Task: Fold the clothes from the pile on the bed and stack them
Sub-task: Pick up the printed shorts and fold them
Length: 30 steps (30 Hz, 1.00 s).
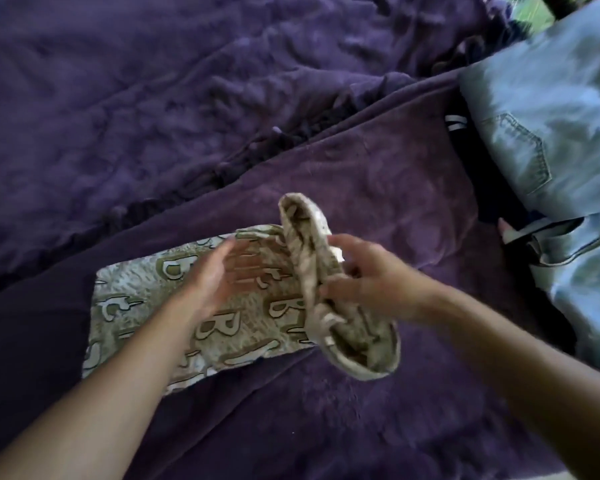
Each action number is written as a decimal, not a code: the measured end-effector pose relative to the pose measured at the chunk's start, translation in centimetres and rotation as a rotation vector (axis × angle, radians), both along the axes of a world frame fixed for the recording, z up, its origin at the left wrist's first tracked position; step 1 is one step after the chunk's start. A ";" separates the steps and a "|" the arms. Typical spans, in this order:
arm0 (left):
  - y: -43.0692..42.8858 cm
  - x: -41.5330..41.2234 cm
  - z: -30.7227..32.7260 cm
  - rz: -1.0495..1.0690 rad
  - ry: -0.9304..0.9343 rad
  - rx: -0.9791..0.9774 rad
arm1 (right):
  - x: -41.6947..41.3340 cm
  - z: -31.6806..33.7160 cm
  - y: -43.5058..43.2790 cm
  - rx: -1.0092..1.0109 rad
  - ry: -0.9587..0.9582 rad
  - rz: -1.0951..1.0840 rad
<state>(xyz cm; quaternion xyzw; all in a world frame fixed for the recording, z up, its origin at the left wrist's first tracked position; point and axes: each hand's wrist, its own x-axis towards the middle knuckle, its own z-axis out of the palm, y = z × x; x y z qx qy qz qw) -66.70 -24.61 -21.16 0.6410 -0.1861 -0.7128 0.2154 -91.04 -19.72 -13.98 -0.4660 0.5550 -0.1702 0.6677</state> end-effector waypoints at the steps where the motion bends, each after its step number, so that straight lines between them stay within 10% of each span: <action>1: 0.3 2.6 0.2 0.041 -0.079 -0.022 | 2.8 -0.5 -0.3 -0.041 0.090 0.035; 8: 7.1 10.7 -0.3 0.028 -0.450 -0.106 | 15.5 -7.5 -0.4 0.049 0.274 0.182; 14: 15.7 4.2 -3.7 -0.655 -1.005 -0.821 | 10.7 -12.3 1.4 -0.857 0.869 0.471; 22: 14.8 3.4 -7.3 -0.958 -1.121 -0.673 | 6.4 -16.1 -0.6 -0.505 1.199 0.728; 27: 16.6 4.3 -6.9 -1.003 -1.117 -0.882 | 5.6 -14.3 0.3 -0.530 0.959 0.064; 30: 16.9 5.6 -9.3 -1.212 -1.109 -0.718 | 4.5 -14.2 0.3 -0.188 0.769 -0.339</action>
